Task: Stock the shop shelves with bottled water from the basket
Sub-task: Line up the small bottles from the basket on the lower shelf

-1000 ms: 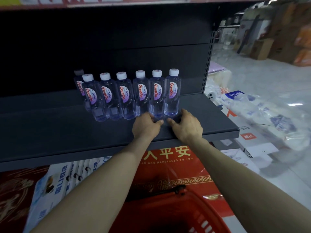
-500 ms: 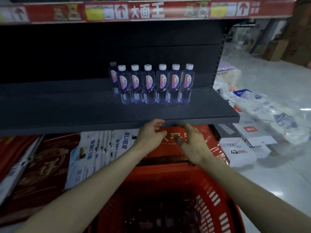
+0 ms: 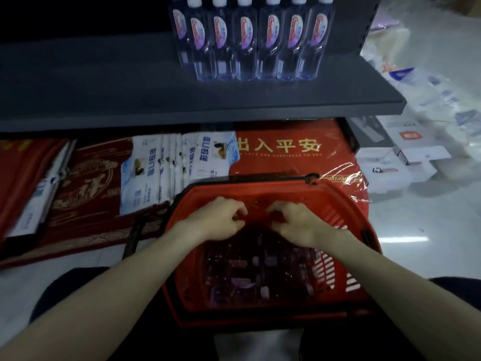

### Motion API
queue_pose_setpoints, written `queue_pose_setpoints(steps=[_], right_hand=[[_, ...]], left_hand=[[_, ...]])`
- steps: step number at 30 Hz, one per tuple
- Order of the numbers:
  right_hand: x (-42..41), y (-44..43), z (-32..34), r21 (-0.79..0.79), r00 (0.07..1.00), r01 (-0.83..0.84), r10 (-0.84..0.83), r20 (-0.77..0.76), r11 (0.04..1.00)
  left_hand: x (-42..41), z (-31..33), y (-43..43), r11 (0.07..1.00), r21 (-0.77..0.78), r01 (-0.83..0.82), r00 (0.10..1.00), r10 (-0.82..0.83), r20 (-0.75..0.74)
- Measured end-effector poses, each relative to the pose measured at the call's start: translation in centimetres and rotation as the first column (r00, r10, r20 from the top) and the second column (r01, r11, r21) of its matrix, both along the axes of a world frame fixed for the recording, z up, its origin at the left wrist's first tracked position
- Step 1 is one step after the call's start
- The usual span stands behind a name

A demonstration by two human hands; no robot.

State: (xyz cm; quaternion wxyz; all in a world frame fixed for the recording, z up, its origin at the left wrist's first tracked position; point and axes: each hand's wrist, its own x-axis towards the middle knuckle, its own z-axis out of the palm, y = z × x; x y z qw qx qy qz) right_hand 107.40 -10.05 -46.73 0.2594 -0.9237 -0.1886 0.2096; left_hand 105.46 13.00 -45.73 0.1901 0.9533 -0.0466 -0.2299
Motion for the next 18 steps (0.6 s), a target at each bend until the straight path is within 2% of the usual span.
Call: queue_pose_setpoints(steps=[5,9,14,18], right_hand=[[-0.6,-0.6,-3.8,-0.181,0.983,-0.094,0.062,-0.171,0.979],[-1.3,-0.2,-5.9,-0.330,0.946,-0.221,0.119,-0.302,0.918],[0.5,-1.1,-7.2,-0.455,0.927,-0.233,0.055,-0.370,0.860],[2.9,-3.6,-13.4,-0.501,0.908,-0.175,-0.058,-0.415,0.848]], left_hand=[[-1.3,-2.3,0.4,0.948,0.217,0.232,0.944,-0.166,-0.284],[-2.2,-4.9,-0.2,0.903,0.237,0.357,0.873,-0.232,-0.430],[-1.2,-6.3,-1.1,0.899,0.226,0.375,0.854,-0.239,-0.463],[0.0,-8.7,-2.4,0.880,0.236,0.411,0.841,-0.267,-0.470]])
